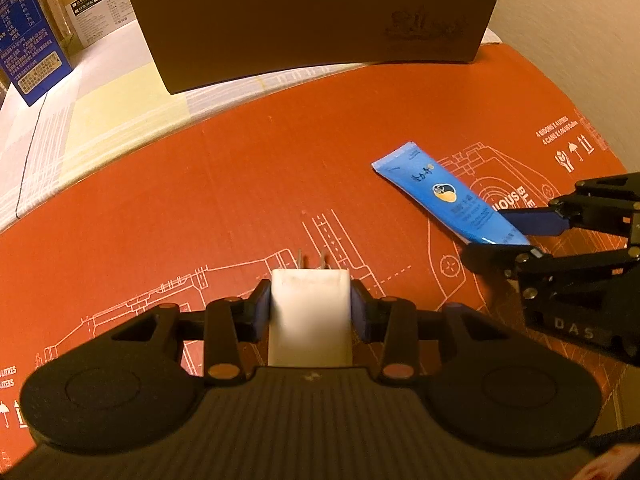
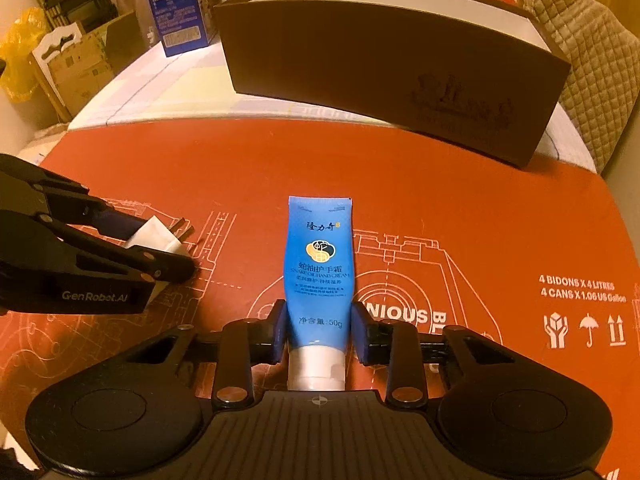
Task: Organize rigid objects
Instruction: 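Lift and carry the charger and blue tube over the open box with both tools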
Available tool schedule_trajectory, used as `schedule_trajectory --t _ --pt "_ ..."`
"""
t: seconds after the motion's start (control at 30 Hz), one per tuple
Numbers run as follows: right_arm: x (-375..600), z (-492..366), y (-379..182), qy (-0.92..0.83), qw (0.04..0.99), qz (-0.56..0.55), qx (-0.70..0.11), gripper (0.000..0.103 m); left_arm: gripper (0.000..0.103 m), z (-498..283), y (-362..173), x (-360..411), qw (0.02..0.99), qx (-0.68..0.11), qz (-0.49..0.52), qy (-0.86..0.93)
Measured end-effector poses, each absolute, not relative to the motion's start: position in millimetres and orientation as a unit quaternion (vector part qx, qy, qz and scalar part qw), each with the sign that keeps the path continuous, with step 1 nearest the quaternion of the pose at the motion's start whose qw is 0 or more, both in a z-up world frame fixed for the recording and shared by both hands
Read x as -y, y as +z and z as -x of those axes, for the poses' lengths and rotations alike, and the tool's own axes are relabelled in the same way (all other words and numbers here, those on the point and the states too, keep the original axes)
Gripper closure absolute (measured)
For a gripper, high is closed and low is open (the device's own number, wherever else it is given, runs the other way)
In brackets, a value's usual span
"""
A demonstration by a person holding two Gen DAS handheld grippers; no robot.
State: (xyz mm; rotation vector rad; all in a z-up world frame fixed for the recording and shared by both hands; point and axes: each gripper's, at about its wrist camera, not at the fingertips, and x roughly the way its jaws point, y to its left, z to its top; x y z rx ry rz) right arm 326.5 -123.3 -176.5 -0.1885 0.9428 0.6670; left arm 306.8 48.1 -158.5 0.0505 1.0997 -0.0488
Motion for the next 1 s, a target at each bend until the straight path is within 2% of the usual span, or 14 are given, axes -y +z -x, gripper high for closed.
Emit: schedule_trajectory --t 1.0 --pt "144.2 -321.9 -131.3 0.338 0.838 0.049 -0.426 0.074 0.067 -312.9 -114.3 -38.5 0.871 -0.49 -0.026 -0.022"
